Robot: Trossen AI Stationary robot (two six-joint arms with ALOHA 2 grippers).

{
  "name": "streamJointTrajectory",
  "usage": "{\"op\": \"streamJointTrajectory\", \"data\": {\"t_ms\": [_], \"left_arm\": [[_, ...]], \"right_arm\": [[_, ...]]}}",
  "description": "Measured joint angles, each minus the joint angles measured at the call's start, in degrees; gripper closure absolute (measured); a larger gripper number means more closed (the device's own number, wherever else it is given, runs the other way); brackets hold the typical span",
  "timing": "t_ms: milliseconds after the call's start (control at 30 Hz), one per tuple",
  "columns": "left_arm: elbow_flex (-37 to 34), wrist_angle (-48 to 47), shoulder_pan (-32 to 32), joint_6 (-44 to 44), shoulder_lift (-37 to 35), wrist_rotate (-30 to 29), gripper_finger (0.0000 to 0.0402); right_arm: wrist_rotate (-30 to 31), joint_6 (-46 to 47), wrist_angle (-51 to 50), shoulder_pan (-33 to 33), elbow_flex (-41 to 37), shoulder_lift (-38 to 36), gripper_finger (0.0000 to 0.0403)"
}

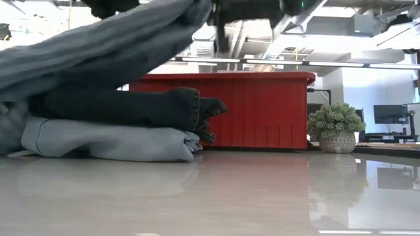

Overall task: Fold laundry
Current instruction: Fold the blue shirt from the red laundry bin

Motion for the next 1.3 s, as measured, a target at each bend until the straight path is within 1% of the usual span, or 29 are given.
{"op": "streamJointTrajectory", "data": {"t_ms": [33,133,233,333,433,500,567,633,767,833,900,1000,1033,1100,1167,1233,1300], "left_arm": [[0.2,1.2,0.1,0.5,-0.6,-0.2,0.0198],[1.8,4.0,0.0,2.5,-2.6,-0.6,0.0198],[3.6,5.3,-0.2,5.4,-5.5,-0.9,0.0198],[5.4,5.5,-0.2,7.8,-9.1,-1.6,0.0198],[6.4,5.5,-0.2,9.3,-12.5,-1.7,0.0198],[6.7,5.5,-0.2,9.9,-14.5,-1.7,0.0198],[6.7,5.3,-0.2,10.3,-16.6,-1.7,0.0198],[6.7,5.2,-0.2,11.0,-17.9,-1.7,0.0198],[6.7,5.2,-0.2,11.1,-18.7,-1.6,0.0198],[6.7,6.0,0.0,8.7,-17.0,0.7,0.0198],[6.8,8.5,1.1,7.1,-13.4,5.6,0.0198],[6.7,15.5,2.5,6.4,-6.7,16.4,0.0198],[6.6,18.8,2.9,6.6,-4.5,19.8,0.0198],[6.8,28.6,4.0,6.6,-0.4,27.2,0.0194],[6.8,36.9,5.1,5.1,3.9,33.4,0.0184],[7.3,42.3,6.0,5.1,8.3,35.8,0.0169],[9.5,43.8,6.7,7.3,12.1,36.5,0.0151]], "right_arm": [[-2.2,0.2,-1.6,-0.8,1.7,-0.8,0.0372],[-9.4,-0.9,-10.7,-2.6,7.8,-3.4,0.0372],[-19.4,-4.0,-23.1,-4.3,16.6,-5.4,0.0372],[-29.6,-7.8,-38.2,-5.7,27.4,-6.9,0.0372],[-36.8,-11.8,-55.1,-7.4,38.8,-7.7,0.0372],[-41.8,-14.3,-64.1,-8.5,45.5,-7.7,0.0372],[-45.5,-15.5,-71.2,-8.8,51.4,-7.6,0.0372],[-47.8,-13.5,-76.7,-8.8,56.0,-7.6,0.0372],[-48.6,-7.9,-86.0,-7.6,62.9,-7.6,0.0372],[-47.6,-6.2,-90.6,-6.5,64.6,-7.6,0.0372],[-45.6,-4.7,-94.2,-4.6,63.9,-8.5,0.0372],[-42.4,-5.6,-100.9,-0.9,63.8,-8.6,0.0372],[-41.2,-6.5,-103.4,0.6,63.8,-8.6,0.0372],[-38.4,-8.0,-107.9,3.7,63.7,-8.4,0.0372],[-36.2,-8.8,-109.9,6.8,63.7,-7.9,0.0372],[-34.2,-8.7,-109.0,9.4,63.2,-7.5,0.0372],[-32.1,-8.8,-107.9,11.6,63.2,-6.6,0.0372]]}}
